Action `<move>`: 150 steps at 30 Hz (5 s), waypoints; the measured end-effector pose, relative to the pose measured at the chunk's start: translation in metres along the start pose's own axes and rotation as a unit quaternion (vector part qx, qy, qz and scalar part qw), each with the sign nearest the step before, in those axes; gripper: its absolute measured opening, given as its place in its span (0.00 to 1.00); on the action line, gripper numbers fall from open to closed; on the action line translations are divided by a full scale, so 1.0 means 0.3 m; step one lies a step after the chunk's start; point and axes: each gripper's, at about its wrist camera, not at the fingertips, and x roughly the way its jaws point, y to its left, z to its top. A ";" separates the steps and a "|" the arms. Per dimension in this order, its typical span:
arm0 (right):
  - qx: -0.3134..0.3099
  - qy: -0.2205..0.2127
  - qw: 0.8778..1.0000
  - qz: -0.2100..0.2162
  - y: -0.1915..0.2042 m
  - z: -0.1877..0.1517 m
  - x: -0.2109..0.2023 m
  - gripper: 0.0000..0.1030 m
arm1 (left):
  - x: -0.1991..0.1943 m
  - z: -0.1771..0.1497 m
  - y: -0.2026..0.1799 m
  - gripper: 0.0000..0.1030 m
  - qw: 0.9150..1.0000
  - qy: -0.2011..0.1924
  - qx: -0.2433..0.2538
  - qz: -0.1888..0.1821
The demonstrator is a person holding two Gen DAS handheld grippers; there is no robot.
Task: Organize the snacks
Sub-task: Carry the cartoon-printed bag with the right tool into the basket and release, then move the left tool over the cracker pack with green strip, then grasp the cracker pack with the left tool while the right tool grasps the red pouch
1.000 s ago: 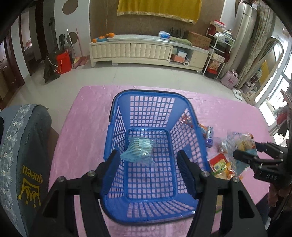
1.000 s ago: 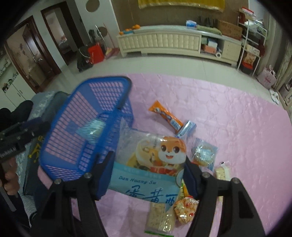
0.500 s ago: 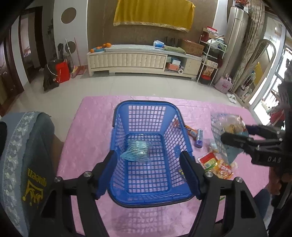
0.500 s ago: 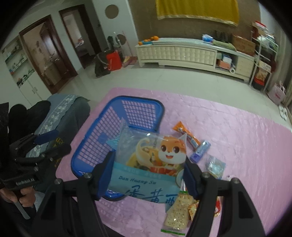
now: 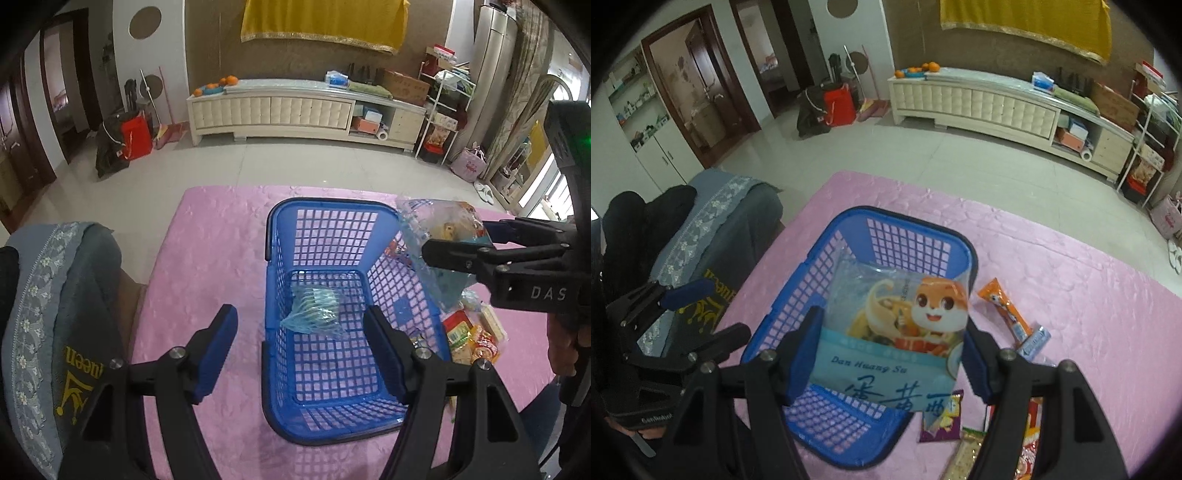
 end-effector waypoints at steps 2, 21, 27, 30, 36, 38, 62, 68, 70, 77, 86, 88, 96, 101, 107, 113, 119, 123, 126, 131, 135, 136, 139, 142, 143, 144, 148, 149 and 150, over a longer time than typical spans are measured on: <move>-0.003 0.012 1.000 -0.005 0.008 0.015 0.040 0.71 | 0.031 0.009 0.014 0.67 1.000 0.006 -0.004 0.001; -0.006 0.065 0.996 -0.066 -0.005 0.059 0.239 0.75 | 0.165 0.038 0.091 0.66 0.999 0.033 -0.026 -0.003; 0.006 0.049 0.995 -0.082 -0.032 0.049 0.197 0.84 | 0.153 0.030 0.074 0.67 0.999 0.033 -0.027 -0.008; -0.001 0.034 0.995 -0.089 -0.034 0.023 0.138 0.86 | 0.132 0.025 0.058 0.67 0.999 0.030 -0.035 -0.025; 0.008 0.013 0.996 -0.082 -0.055 -0.037 0.006 0.86 | 0.060 0.014 -0.027 0.67 0.999 0.020 -0.012 -0.026; 0.010 0.006 0.996 -0.083 -0.062 -0.053 -0.033 0.86 | 0.033 0.009 -0.055 0.67 1.000 0.015 -0.005 -0.027; 0.061 -0.052 0.991 -0.104 -0.228 -0.430 -0.409 0.86 | -0.167 -0.175 -0.419 0.66 0.995 -0.007 0.062 -0.073; 0.081 -0.039 0.990 -0.107 -0.303 -0.552 -0.391 0.86 | -0.106 -0.254 -0.518 0.73 0.994 0.014 0.068 -0.085; 0.089 -0.030 0.990 -0.106 -0.332 -0.591 -0.379 0.86 | -0.074 -0.287 -0.560 0.73 0.993 0.027 0.070 -0.090; 0.124 -0.002 0.987 -0.101 -0.436 -0.736 -0.333 0.86 | 0.052 -0.392 -0.672 0.73 0.989 0.078 0.071 -0.107; 0.150 0.025 0.984 -0.093 -0.513 -0.829 -0.268 0.86 | 0.238 -0.461 -0.752 0.73 0.979 0.153 0.034 -0.131; 0.154 0.030 0.983 -0.091 -0.532 -0.837 -0.249 0.86 | 0.280 -0.458 -0.765 0.73 0.978 0.164 0.032 -0.122; 0.174 0.051 0.981 -0.070 -0.601 -0.844 -0.172 0.86 | 0.425 -0.446 -0.757 0.73 0.972 0.206 -0.006 -0.114; 0.181 0.064 0.979 -0.065 -0.646 -0.863 -0.129 0.86 | 0.480 -0.429 -0.776 0.73 0.973 0.203 0.000 -0.111; 0.188 0.078 0.977 -0.063 -0.690 -0.878 -0.110 0.86 | 0.549 -0.417 -0.806 0.73 0.973 0.209 0.019 -0.092; 0.190 0.080 0.976 -0.072 -0.717 -0.889 -0.123 0.86 | 0.556 -0.404 -0.847 0.73 0.976 0.197 0.044 -0.084; 0.194 0.088 0.974 -0.072 -0.711 -0.905 -0.117 0.86 | 0.523 -0.445 -0.900 0.59 0.975 0.190 0.075 -0.084; 0.181 0.093 0.976 -0.074 -0.687 -0.909 -0.114 0.86 | 0.491 -0.468 -0.879 0.58 0.977 0.181 0.058 -0.096; 0.145 0.091 0.981 -0.094 -0.661 -0.901 -0.117 0.86 | 0.472 -0.475 -0.848 0.58 0.978 0.176 0.046 -0.100; 0.018 0.086 0.990 -0.108 -0.589 -0.836 -0.083 0.86 | 0.424 -0.485 -0.819 0.58 0.983 0.150 0.058 -0.089; -0.050 0.083 0.991 -0.094 -0.546 -0.765 -0.054 0.86 | 0.396 -0.473 -0.771 0.58 0.985 0.140 0.051 -0.082; -0.059 0.085 0.990 -0.094 -0.540 -0.747 -0.041 0.86 | 0.387 -0.471 -0.758 0.58 0.986 0.139 0.048 -0.082; -0.061 0.098 0.991 -0.074 -0.529 -0.702 0.003 0.86 | 0.359 -0.452 -0.724 0.58 0.987 0.131 0.046 -0.080; -0.039 0.120 0.991 -0.052 -0.526 -0.676 0.069 0.86 | 0.361 -0.429 -0.728 0.58 0.988 0.121 0.053 -0.078; -0.035 0.126 0.990 -0.054 -0.525 -0.673 0.085 0.86 | 0.358 -0.424 -0.731 0.58 0.988 0.118 0.058 -0.077; -0.030 0.132 0.989 -0.056 -0.526 -0.672 0.104 0.86 | 0.345 -0.423 -0.734 0.58 0.988 0.115 0.066 -0.075; -0.009 0.153 0.986 -0.061 -0.547 -0.673 0.176 0.86 | 0.342 -0.419 -0.744 0.58 0.988 0.107 0.091 -0.069; -0.003 0.155 0.986 -0.058 -0.554 -0.671 0.188 0.86 | 0.347 -0.416 -0.746 0.58 0.987 0.107 0.093 -0.070; 0.002 0.154 0.986 -0.057 -0.561 -0.669 0.195 0.86 | 0.345 -0.418 -0.743 0.58 0.987 0.108 0.094 -0.071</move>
